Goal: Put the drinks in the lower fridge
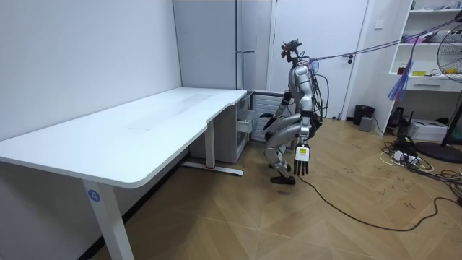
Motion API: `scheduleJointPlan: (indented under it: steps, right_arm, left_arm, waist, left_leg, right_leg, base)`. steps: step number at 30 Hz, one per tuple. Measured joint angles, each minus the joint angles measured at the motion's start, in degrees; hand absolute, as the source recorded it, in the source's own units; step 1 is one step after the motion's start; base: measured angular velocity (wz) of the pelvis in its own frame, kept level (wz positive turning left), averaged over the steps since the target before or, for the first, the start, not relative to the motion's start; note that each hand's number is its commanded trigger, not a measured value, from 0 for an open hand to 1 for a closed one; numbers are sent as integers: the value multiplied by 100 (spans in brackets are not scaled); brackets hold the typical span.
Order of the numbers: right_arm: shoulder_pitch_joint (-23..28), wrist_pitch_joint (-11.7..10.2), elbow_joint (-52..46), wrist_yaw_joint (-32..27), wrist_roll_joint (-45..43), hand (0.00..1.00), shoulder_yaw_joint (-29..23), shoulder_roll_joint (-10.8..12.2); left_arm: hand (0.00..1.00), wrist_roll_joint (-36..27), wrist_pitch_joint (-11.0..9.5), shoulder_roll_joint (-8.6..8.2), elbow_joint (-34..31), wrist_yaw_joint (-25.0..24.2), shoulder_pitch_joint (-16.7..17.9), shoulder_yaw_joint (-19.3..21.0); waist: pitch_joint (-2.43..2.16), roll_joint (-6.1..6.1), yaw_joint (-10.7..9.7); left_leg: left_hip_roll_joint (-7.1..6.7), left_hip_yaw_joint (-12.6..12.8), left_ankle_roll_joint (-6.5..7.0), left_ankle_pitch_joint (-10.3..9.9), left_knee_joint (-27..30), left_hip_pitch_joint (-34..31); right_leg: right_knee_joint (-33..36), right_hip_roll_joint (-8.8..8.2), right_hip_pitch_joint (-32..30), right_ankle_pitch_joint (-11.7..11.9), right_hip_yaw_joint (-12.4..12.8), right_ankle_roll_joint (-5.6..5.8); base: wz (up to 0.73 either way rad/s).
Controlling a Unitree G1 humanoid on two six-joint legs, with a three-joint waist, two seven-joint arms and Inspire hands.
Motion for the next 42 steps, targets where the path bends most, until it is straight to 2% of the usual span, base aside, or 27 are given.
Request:
scheduleJointPlan:
  steps: [4, 6, 8, 10, 16, 17, 18, 23, 30, 34, 37, 39, 42]
  right_arm:
    - [-139, 2, -216, -3, -10, 0, 155, -251]
    - [-273, 0, -403, 13, -13, 0, 280, -401]
    - [-389, 14, -401, -18, -16, 0, 340, -430]
    - [-392, 30, -403, -18, -53, 0, 377, -437]
    - [-396, 34, -420, -34, -30, 0, 390, -465]
    - [-396, 23, -468, -87, -14, 0, 439, -473]
    - [-396, 23, -551, -185, 32, 0, 460, -474]
    - [-422, -56, -648, -575, 164, 0, 659, -728]
    - [-562, -90, -668, -894, 175, 0, 667, -772]
    - [-576, -214, -744, -1082, 176, 0, 686, -775]
    - [-577, -317, -848, -1268, 233, 0, 915, -818]
    - [-577, -341, -898, -1322, 243, 0, 1070, -825]
    - [-577, -330, -1025, -1450, 245, 0, 1113, -826]
  left_arm:
    - [0, 9, 69, 116, -172, -15, 68, -8]
    - [0, 6, 70, 178, -234, -51, 75, -21]
    - [0, 14, 67, 261, -225, -114, 75, -57]
    - [0, 22, 69, 310, -225, -156, 81, -61]
    - [0, 19, 73, 344, -475, -275, 239, -61]
    - [0, 19, 76, 348, -534, -275, 257, -61]
    - [0, 19, 61, 349, -621, -274, 324, -61]
    - [0, 61, -11, 390, -1252, -282, 697, -46]
    - [0, 65, -18, 511, -1732, -279, 1257, -22]
    - [0, 66, -51, 530, -1794, -281, 1355, -22]
    - [0, 47, -97, 536, -1798, -318, 1401, -24]
    - [0, 9, -158, 556, -1800, -387, 1555, -25]
    - [0, 10, -158, 595, -1832, -423, 1744, 20]
  waist:
    - [2, -38, -8]
    - [17, -83, -21]
    - [14, -170, -28]
    - [35, -219, -18]
    - [40, -294, -9]
    - [71, -353, -6]
    - [80, -367, 7]
    - [80, -366, 178]
    - [81, -367, 181]
    - [81, -368, 217]
    - [97, -398, 334]
    - [105, -417, 335]
    - [126, -456, 337]
  left_leg:
    - [0, -4, -20, -22, 106, -112]
    - [-11, -15, -31, -30, 141, -140]
    - [-11, -24, -55, -58, 179, -136]
    - [-9, -54, -72, -71, 215, -164]
    - [-8, -35, -21, -153, 446, -342]
    - [-6, 7, 1, -165, 478, -344]
    - [9, 13, 6, -188, 525, -349]
    - [-11, 23, 15, -200, 540, -405]
    - [-32, 61, 32, -208, 507, -410]
    - [-45, 95, 34, -209, 473, -397]
    - [-20, 118, 34, -209, 419, -361]
    - [-21, 122, 42, -214, 408, -345]
    - [-7, 127, 36, -217, 398, -326]
  right_leg:
    - [104, -13, -119, -28, 3, -17]
    - [147, -36, -138, -55, -7, -35]
    - [196, -38, -136, -90, -14, -55]
    - [212, -34, -148, -105, -43, -73]
    - [431, -73, -321, -179, -25, -59]
    - [486, -79, -351, -186, 16, -48]
    - [520, -76, -356, -193, 16, -44]
    - [533, -152, -402, -198, 7, -47]
    - [532, -271, -419, -210, -11, -69]
    - [523, -343, -422, -212, -8, -64]
    - [468, -377, -424, -208, -13, -58]
    - [464, -510, -416, -210, -78, -62]
    - [463, -555, -414, -215, -104, -72]
  base:
    - [1]
    - [5]
    - [2]
    - [0]
    - [-1]
    - [-5]
    - [-6]
    - [-1]
    - [0]
    - [-1]
    - [-13]
    - [-7]
    - [-5]
